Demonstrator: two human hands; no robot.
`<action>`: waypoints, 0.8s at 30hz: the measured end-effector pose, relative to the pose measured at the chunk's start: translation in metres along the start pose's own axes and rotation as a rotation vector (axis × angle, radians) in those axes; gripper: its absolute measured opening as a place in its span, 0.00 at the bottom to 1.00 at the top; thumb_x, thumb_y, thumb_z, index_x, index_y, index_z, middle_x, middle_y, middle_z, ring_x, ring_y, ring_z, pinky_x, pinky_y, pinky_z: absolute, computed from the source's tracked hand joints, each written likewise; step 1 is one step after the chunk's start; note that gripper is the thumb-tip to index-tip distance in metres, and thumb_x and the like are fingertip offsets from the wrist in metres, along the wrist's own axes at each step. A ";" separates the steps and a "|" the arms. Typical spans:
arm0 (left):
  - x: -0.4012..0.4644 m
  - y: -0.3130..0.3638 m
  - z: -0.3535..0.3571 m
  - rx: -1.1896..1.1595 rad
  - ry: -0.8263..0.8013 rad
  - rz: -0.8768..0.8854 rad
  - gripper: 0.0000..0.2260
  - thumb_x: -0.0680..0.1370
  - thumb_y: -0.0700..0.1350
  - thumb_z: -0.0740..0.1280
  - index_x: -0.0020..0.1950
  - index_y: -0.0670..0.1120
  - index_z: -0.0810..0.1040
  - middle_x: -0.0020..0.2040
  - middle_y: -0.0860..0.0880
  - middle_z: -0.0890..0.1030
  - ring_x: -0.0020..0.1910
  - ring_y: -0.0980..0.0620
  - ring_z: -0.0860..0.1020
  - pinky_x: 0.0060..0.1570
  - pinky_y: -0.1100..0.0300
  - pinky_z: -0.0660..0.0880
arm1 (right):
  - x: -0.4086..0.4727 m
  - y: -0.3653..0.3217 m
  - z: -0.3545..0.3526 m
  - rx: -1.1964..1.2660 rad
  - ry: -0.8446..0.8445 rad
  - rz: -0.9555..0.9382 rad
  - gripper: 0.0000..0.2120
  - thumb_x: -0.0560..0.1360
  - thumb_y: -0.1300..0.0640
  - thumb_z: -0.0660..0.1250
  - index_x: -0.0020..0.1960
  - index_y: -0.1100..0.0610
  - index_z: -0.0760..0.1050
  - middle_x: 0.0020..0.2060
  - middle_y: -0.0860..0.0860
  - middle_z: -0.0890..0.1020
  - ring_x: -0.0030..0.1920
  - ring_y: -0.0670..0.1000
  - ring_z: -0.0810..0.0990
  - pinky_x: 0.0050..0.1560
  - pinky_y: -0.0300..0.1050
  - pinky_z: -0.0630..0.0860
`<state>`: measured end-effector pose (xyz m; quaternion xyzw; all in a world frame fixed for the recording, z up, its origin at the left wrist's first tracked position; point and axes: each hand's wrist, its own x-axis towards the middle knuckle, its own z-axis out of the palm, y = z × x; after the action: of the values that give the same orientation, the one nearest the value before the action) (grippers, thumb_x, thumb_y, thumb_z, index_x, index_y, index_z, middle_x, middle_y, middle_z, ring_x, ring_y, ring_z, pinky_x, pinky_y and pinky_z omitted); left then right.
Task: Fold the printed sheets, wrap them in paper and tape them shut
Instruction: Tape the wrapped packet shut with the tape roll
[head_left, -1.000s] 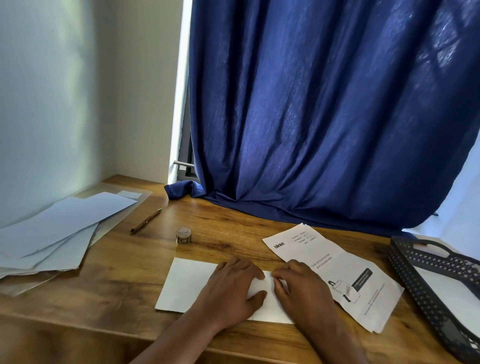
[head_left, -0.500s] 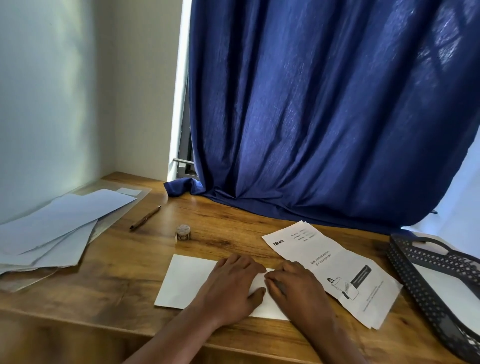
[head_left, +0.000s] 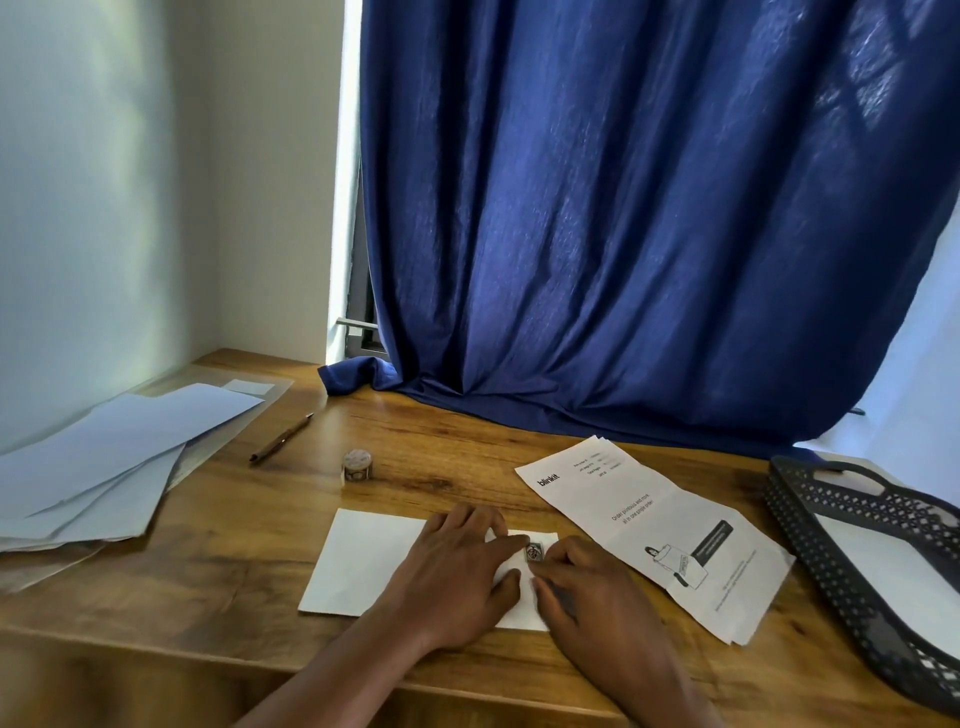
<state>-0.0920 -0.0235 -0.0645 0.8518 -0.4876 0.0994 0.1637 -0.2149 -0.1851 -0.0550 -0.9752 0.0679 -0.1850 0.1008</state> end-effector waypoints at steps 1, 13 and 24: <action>0.000 0.000 0.000 0.001 -0.003 -0.001 0.24 0.83 0.61 0.52 0.80 0.59 0.64 0.72 0.57 0.66 0.70 0.54 0.64 0.70 0.55 0.62 | -0.001 0.000 -0.001 0.007 0.000 0.007 0.16 0.81 0.43 0.61 0.66 0.41 0.79 0.56 0.36 0.76 0.54 0.39 0.74 0.55 0.31 0.72; -0.001 0.001 0.001 -0.007 -0.018 0.003 0.23 0.83 0.62 0.51 0.77 0.63 0.66 0.72 0.57 0.66 0.71 0.55 0.62 0.72 0.56 0.61 | 0.004 -0.001 -0.004 -0.229 -0.134 0.134 0.29 0.80 0.35 0.44 0.79 0.42 0.59 0.75 0.43 0.63 0.74 0.47 0.61 0.73 0.47 0.62; -0.002 0.003 0.000 -0.014 -0.021 0.003 0.22 0.82 0.62 0.52 0.73 0.62 0.72 0.73 0.58 0.69 0.71 0.56 0.64 0.72 0.56 0.63 | 0.000 0.000 -0.004 -0.130 -0.127 0.168 0.25 0.80 0.35 0.52 0.77 0.36 0.61 0.72 0.40 0.66 0.72 0.44 0.64 0.71 0.42 0.63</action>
<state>-0.0958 -0.0236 -0.0649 0.8510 -0.4911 0.0873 0.1643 -0.2163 -0.1854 -0.0510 -0.9803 0.1548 -0.1087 0.0564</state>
